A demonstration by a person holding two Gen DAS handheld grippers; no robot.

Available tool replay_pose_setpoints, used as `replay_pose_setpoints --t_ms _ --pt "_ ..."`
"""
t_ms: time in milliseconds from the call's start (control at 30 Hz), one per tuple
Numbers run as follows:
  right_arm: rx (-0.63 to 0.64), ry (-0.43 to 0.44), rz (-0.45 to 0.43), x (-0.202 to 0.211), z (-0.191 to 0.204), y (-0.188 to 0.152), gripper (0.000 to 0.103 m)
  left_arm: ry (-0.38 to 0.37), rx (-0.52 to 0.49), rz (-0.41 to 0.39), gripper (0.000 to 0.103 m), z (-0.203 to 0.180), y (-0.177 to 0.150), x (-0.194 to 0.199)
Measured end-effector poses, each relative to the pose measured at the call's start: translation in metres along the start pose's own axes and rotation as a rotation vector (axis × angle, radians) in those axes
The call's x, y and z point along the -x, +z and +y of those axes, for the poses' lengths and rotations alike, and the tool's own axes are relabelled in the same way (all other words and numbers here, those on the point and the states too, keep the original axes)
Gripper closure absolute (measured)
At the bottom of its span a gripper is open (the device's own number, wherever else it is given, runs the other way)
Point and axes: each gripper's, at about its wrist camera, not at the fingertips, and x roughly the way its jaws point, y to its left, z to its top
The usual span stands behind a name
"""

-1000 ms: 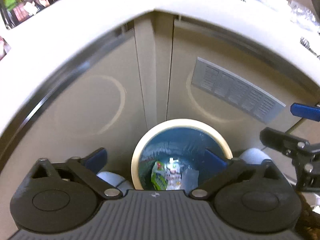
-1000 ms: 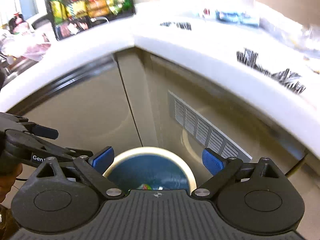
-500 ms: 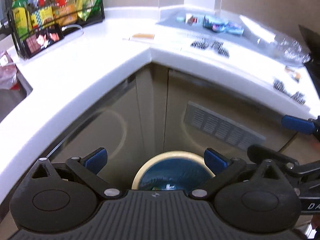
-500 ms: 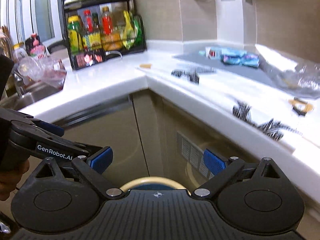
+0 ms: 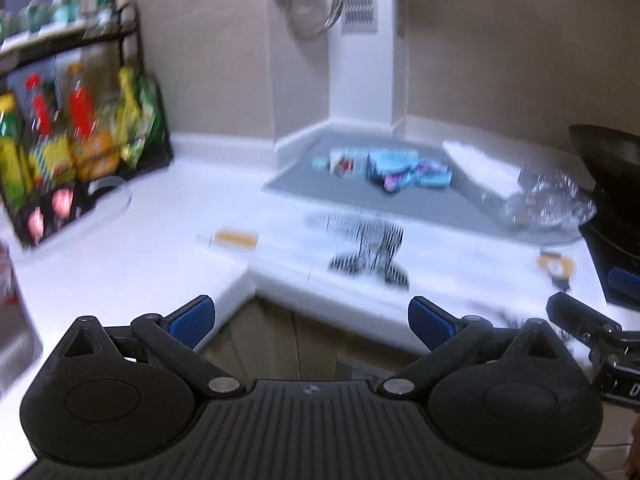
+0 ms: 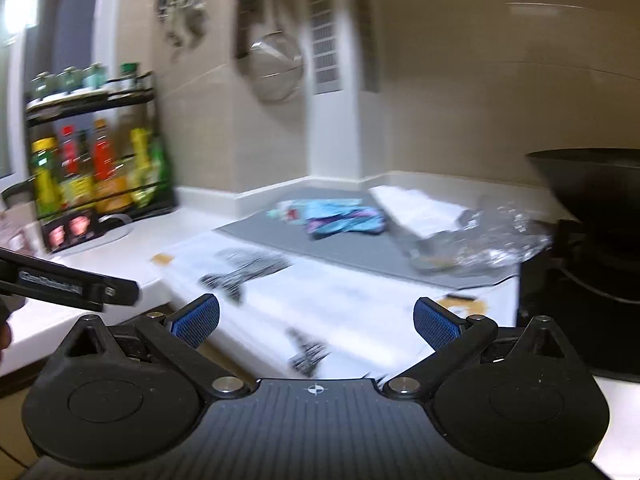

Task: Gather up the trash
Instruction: 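Raise both tools back toward the toothpaste box and tissues on the mat, then grasp the blue-pink wrapper with the left tool while the right tool grasps the white tissues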

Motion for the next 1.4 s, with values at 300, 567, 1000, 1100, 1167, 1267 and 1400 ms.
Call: replay_pose_setpoints --t_ms 300,567,1000,1100,1167,1267,1400 --pt "-0.082 -0.114 -0.019 -0.060 -0.036 0.043 0.000 -0.003 -0.082 -0.077 0.000 -0.017 0.064 -0.060" --pt "-0.092 -0.237 0.018 -0.163 -0.050 0.076 0.000 -0.050 -0.180 -0.100 0.000 -0.047 0.115 -0.156" --pt "-0.006 -0.304 0.152 -0.292 -0.065 0.087 0.000 -0.218 -0.300 0.021 0.000 -0.097 0.134 -0.283" --pt "-0.020 -0.287 0.159 -0.299 -0.069 0.084 0.008 -0.218 -0.260 0.078 0.002 -0.103 0.137 -0.302" --pt "-0.058 -0.227 0.140 -0.295 -0.073 0.082 0.058 -0.223 -0.215 0.114 0.047 -0.101 0.138 -0.309" --pt "-0.123 -0.217 0.126 -0.284 -0.083 0.080 0.096 -0.240 -0.108 0.220 0.098 -0.087 0.142 -0.319" --pt "-0.202 -0.189 0.070 -0.257 -0.092 0.084 0.097 -0.261 0.007 0.190 0.103 -0.061 0.146 -0.301"
